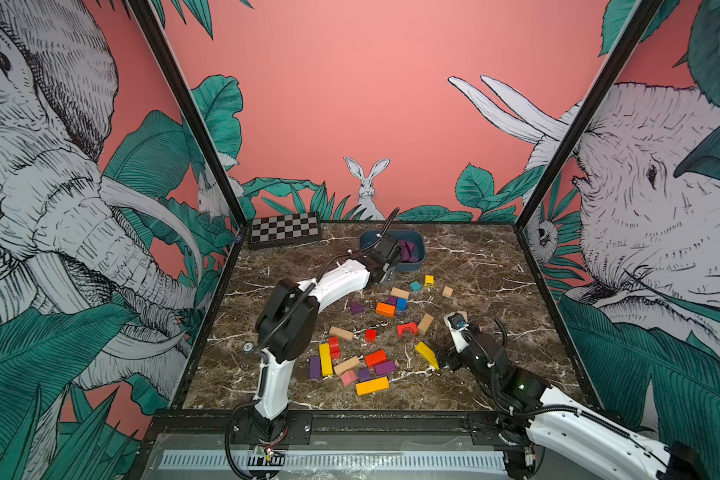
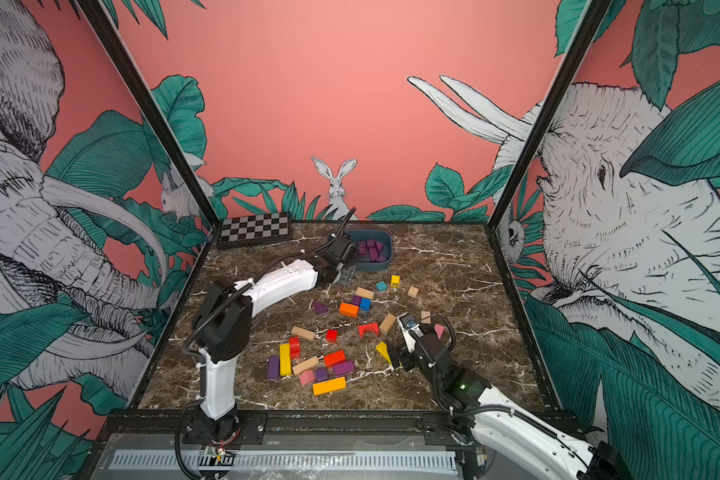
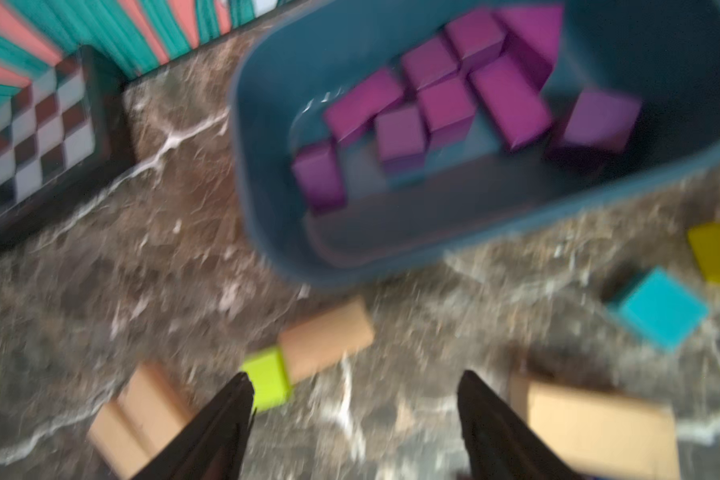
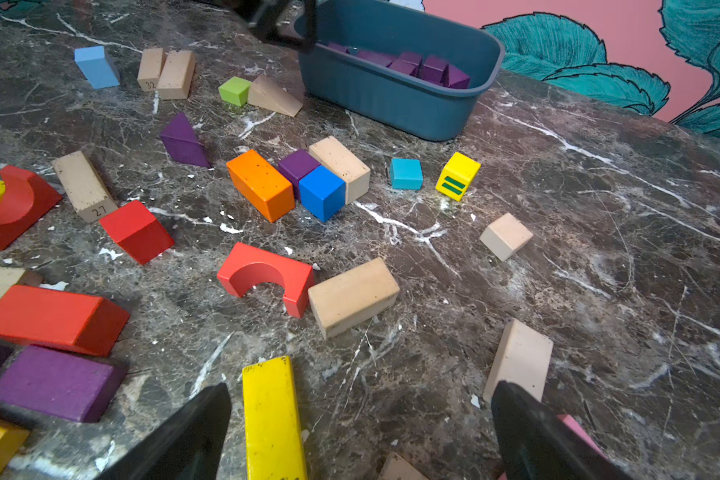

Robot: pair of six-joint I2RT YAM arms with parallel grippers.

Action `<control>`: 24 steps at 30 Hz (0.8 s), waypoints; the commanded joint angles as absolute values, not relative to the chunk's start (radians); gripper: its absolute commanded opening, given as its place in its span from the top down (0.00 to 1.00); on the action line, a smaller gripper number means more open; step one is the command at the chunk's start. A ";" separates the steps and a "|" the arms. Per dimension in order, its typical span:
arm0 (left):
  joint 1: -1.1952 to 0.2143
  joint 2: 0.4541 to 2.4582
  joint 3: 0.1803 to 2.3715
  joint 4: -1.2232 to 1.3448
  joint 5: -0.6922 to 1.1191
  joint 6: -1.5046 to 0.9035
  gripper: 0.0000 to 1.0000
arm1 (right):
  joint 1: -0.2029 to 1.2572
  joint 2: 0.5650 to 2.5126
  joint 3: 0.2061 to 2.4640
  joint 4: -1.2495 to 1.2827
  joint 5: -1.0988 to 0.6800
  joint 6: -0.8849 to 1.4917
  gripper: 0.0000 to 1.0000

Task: Pick purple bricks into the storage bin
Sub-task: Adjust the building block at the center of the board.

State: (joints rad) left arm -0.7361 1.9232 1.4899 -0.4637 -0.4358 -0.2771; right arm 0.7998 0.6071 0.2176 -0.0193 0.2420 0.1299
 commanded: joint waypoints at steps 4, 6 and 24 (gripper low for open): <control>-0.732 1.717 1.213 -0.487 -0.418 -0.427 0.16 | 0.802 0.594 0.221 0.008 0.229 0.126 0.01; -0.732 1.697 1.155 -0.492 -0.412 -0.456 0.16 | 0.803 0.594 0.221 0.009 0.226 0.124 0.01; -0.732 1.834 1.153 -0.481 -0.340 -0.477 0.15 | 0.802 0.593 0.221 0.004 0.225 0.127 0.01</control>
State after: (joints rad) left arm -0.7361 1.8332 1.1290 -0.4763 -0.3504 -0.4534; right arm 0.7998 0.5957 0.2176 -0.0200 0.2256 0.1276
